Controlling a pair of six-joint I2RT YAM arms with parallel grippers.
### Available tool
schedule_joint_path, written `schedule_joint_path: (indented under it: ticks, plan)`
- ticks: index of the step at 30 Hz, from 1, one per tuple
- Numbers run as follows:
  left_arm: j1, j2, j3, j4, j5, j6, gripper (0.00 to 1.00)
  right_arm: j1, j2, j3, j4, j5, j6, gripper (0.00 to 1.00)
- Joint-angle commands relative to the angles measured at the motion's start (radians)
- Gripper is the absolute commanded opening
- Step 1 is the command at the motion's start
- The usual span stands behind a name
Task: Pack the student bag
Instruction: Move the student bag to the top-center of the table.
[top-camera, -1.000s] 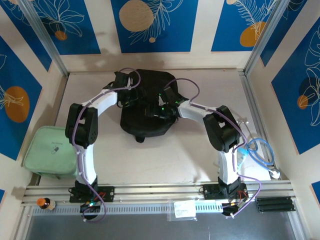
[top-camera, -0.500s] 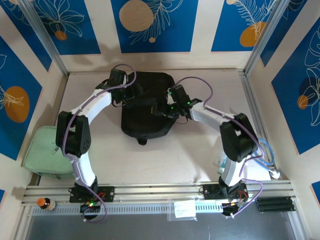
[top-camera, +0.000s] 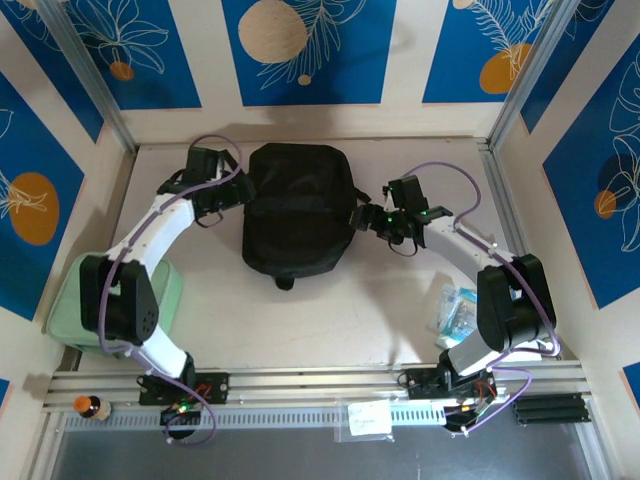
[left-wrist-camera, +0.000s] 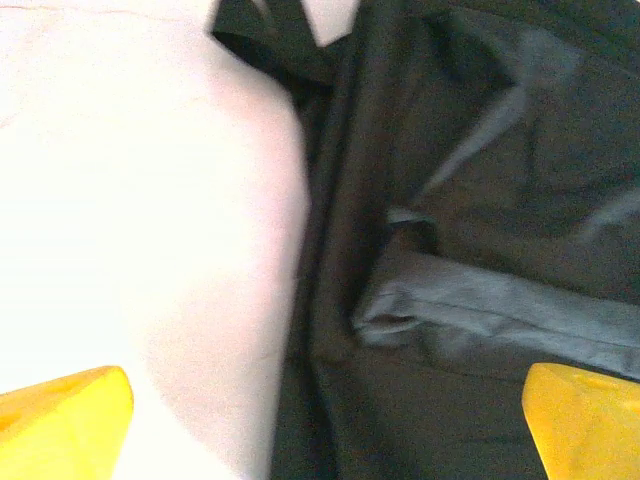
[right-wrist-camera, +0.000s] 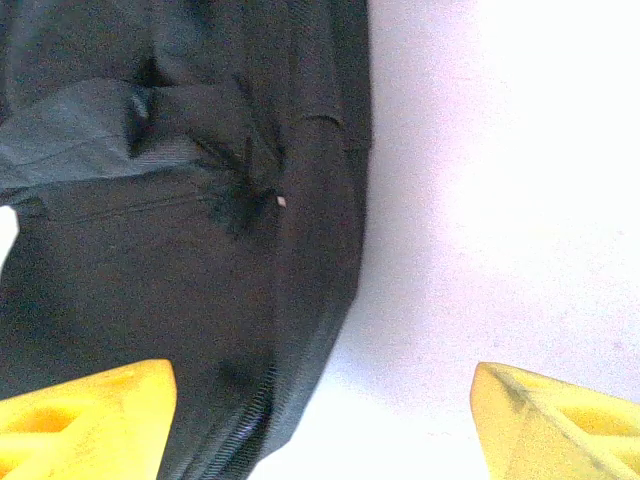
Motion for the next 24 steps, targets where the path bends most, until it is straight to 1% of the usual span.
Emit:
schedule_joint_path:
  ticks: [1, 3, 8, 12, 17, 24]
  plan:
    - [0.041, -0.072, -0.051, -0.075, -0.058, 0.037, 1.0, -0.006, -0.005, -0.005, -0.01, 0.003, -0.034, 0.78]
    - [0.06, -0.094, -0.079, -0.082, -0.059, 0.037, 1.0, -0.007, 0.024, 0.013, -0.006, -0.008, -0.039, 0.79]
    - [0.087, -0.102, -0.118, -0.07, -0.043, 0.034, 1.0, 0.0, 0.156, 0.11, -0.019, -0.063, -0.052, 0.78]
    - [0.103, -0.089, -0.113, -0.076, -0.047, 0.043, 1.0, 0.031, 0.251, 0.198, -0.045, -0.074, -0.067, 0.78]
    - [0.14, -0.063, -0.109, -0.068, -0.064, 0.04, 1.0, 0.048, 0.353, 0.298, -0.071, -0.128, -0.073, 0.78]
    - [0.15, 0.011, -0.09, 0.01, -0.041, 0.025, 1.0, 0.043, 0.457, 0.418, -0.169, -0.108, -0.091, 0.75]
